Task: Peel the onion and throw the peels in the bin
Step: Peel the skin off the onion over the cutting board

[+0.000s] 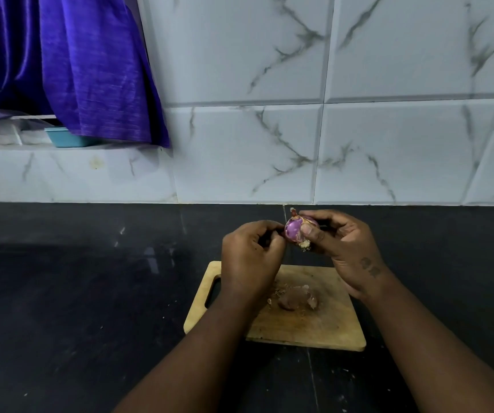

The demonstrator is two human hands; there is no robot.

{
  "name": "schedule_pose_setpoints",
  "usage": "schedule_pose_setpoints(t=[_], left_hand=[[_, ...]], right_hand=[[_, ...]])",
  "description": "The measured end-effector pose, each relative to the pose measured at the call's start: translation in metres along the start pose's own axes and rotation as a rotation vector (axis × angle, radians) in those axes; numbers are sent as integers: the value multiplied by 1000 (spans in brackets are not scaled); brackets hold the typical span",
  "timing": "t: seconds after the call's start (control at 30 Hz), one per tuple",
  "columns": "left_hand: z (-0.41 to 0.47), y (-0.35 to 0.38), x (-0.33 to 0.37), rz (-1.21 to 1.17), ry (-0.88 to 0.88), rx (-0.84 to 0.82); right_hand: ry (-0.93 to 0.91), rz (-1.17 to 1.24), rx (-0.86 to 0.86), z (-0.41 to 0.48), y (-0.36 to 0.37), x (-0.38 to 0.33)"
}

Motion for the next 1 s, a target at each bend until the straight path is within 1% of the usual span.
schedule_pose_setpoints(t=[0.1,0.27,0.33,0.4,0.53,0.67,0.83,0.93,1.0], left_hand=[[-1,1,0,-180,-122,-11],[1,1,2,-345,-188,-97],[1,3,0,-426,-218,-106],[1,4,0,-453,-237,-102],[0,3,-1,-388,-222,-71],[0,2,-3,-261,-191,-27],[-1,2,0,-49,-106,-1],[1,3,-3,16,-136,-8],[1,4,-7,23,-187,-67]], right_hand=[[2,-55,-3,0,-2,3],[-6,-74,-3,1,-5,2],[-12,-72,0,1,-5,2],[-14,-67,8,1,-5,3],[-36,-107,0,1,-5,5],[-57,-128,-7,1,-4,5],[-76,-156,-15,1,-4,8],[-61,-123,-38,1,-3,6],[-32,-59,-36,1,-3,2]])
Point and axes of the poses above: each hand's wrist, its own z-axis towards the middle knuckle, its own y-axis out of the palm, x = y × z, the point moved 1 cm from there along z, towards the middle knuckle, and after that the axes turned 4 degrees about x, right-handed, at the moved point
